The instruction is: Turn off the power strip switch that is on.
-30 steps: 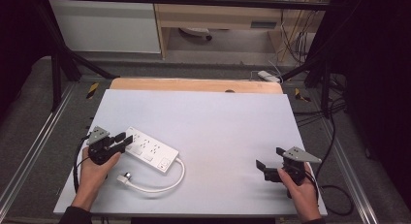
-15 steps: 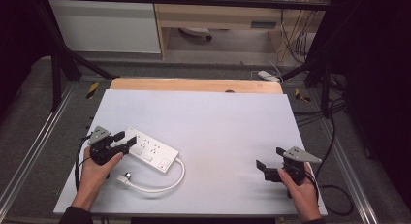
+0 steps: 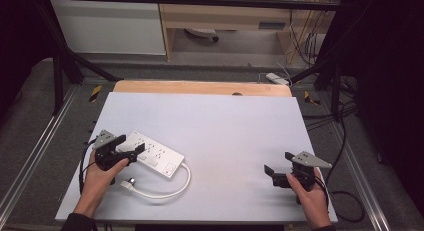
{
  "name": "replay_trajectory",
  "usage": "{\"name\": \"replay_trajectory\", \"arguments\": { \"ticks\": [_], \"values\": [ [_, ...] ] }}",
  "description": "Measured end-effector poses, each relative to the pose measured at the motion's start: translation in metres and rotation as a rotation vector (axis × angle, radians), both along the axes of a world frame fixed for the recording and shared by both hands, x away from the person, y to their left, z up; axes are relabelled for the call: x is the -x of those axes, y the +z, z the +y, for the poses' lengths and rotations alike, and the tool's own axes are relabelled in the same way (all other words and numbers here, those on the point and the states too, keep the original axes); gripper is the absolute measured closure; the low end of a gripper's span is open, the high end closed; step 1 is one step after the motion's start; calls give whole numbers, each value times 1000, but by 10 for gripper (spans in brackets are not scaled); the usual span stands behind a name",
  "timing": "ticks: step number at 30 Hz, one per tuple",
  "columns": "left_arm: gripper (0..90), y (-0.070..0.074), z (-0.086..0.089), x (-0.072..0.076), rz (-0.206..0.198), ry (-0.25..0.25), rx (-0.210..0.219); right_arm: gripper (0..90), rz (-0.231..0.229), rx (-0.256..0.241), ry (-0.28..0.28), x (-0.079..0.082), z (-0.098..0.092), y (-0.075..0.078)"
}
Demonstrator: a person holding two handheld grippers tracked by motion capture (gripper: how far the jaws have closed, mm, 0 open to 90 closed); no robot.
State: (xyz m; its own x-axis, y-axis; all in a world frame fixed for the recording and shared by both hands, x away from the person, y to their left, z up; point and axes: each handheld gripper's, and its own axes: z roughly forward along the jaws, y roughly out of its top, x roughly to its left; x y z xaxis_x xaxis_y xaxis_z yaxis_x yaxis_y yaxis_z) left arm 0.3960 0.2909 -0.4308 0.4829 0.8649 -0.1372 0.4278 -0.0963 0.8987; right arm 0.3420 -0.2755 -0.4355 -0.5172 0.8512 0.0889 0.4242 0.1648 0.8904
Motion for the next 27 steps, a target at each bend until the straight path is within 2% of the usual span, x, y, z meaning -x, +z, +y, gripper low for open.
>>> {"name": "replay_trajectory", "arguments": {
  "ticks": [7,27],
  "values": [
    [69,5,0,2,-7,7,19,36,0,1,-1,0,0,0],
    [70,15,4,21,-82,0,48,36,-3,2,-5,0,-1,0]
  ]
}}
